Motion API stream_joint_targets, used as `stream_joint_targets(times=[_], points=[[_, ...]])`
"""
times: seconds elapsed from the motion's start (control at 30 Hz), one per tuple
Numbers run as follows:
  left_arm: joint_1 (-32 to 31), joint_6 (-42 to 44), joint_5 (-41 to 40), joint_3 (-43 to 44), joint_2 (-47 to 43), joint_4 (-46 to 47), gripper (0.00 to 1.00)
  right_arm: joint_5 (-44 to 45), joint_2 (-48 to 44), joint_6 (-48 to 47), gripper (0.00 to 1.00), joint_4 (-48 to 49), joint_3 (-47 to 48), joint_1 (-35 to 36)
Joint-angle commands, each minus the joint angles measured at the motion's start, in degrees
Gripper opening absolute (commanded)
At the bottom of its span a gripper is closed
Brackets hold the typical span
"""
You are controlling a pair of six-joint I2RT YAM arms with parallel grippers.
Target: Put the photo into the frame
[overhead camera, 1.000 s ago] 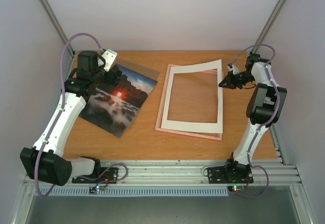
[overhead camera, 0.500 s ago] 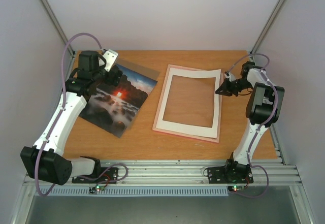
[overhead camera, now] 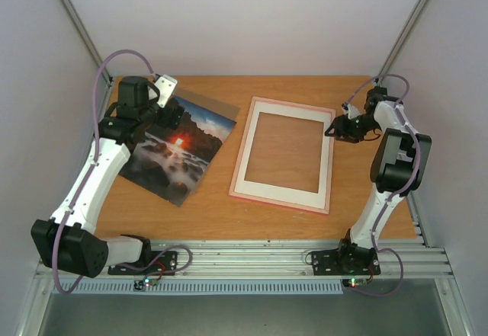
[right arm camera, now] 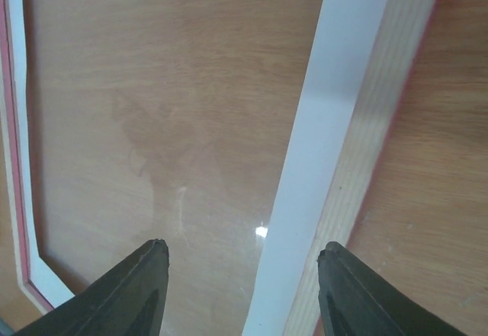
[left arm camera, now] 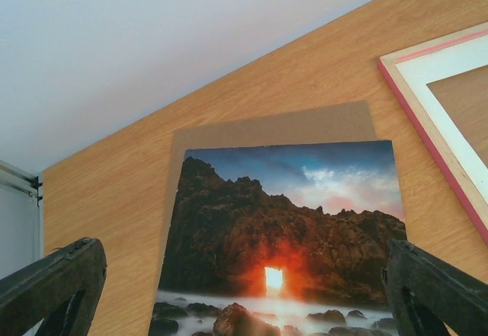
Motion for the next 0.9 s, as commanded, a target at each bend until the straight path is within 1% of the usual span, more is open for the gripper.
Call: stream_joint_targets(times=[0.0, 0.2, 0.3, 0.4, 0.53, 0.67, 0.73, 0.87], points=[[-0.2, -0.4, 0.5, -1.3, -0.5, 2.6, 0.99, 4.3, -3.5, -1.9, 0.55, -1.4, 0.8, 0.4], [-0.2, -0.1, 0.6, -2.0, -0.7, 2.7, 0.99, 5.1, -4.3, -3.8, 0.44, -2.1, 0.1, 0.4], [-0.2, 0.9, 0.5, -3.0, -0.4, 2.0, 0.99, 2.9, -5.0, -2.9, 0.44, -2.1, -0.6, 0.9], [-0.2, 3.6, -0.5, -4.6, 0.5, -1.0, 1.0, 1.6, -7.3, -2.4, 0.45, -1.1, -2.1, 2.4], [-0.2, 7.2, -4.7, -10.3, 0.7, -2.0, 0.99, 1.0, -11.0, -1.9, 0.47, 1.0, -4.4, 5.0], [-0.3, 12.3, -5.6, -17.1, -0.3, -3.0, 0.99, 0.2, -13.9, -1.8, 0.47, 1.9, -5.8, 8.0], [-0.3, 16.0, -5.3, -21.1, -2.4, -3.3, 0.99, -0.1, -15.1, -1.8, 0.47, 2.1, -6.3, 9.3], [-0.4, 25.9, -2.0, -29.4, -10.5, -4.1, 0.99, -0.2, -16.7, -1.0, 0.47, 3.0, -7.7, 11.3]])
